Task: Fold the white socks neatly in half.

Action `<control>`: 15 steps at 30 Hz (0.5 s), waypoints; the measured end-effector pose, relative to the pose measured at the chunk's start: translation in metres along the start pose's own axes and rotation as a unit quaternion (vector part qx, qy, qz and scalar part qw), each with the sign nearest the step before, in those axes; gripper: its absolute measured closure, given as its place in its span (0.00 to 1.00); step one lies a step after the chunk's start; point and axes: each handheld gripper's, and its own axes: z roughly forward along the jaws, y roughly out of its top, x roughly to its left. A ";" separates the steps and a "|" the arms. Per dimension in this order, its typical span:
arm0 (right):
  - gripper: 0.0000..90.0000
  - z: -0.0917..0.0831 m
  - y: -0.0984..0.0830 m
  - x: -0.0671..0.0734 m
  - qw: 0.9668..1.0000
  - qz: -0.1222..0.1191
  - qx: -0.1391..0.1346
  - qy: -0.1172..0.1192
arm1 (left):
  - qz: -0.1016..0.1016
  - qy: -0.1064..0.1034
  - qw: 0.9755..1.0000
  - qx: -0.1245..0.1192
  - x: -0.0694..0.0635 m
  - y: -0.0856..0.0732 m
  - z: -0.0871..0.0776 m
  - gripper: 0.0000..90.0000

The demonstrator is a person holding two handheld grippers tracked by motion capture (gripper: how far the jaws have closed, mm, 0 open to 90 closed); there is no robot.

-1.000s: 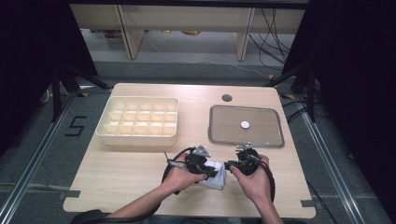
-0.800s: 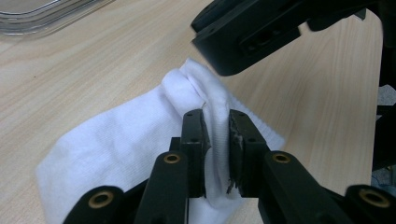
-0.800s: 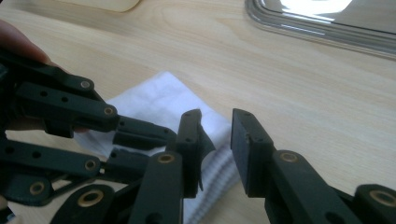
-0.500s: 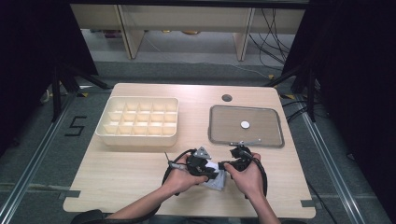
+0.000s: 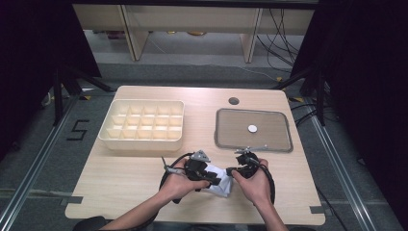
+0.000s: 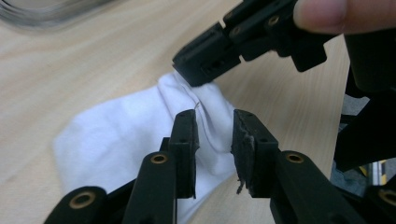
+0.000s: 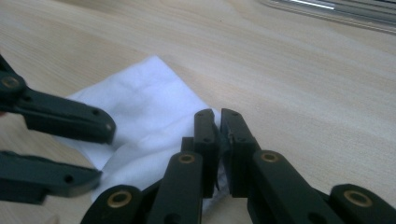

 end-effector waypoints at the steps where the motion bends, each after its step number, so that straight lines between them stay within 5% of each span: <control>1: 0.95 0.000 0.000 0.000 1.000 -0.002 -0.001 0.003 | -0.002 0.002 1.000 0.001 0.000 -0.001 0.002 0.78; 15: 0.87 -0.006 -0.004 0.004 1.000 -0.007 -0.018 -0.006 | -0.009 0.005 1.000 0.009 0.003 -0.006 0.010 0.83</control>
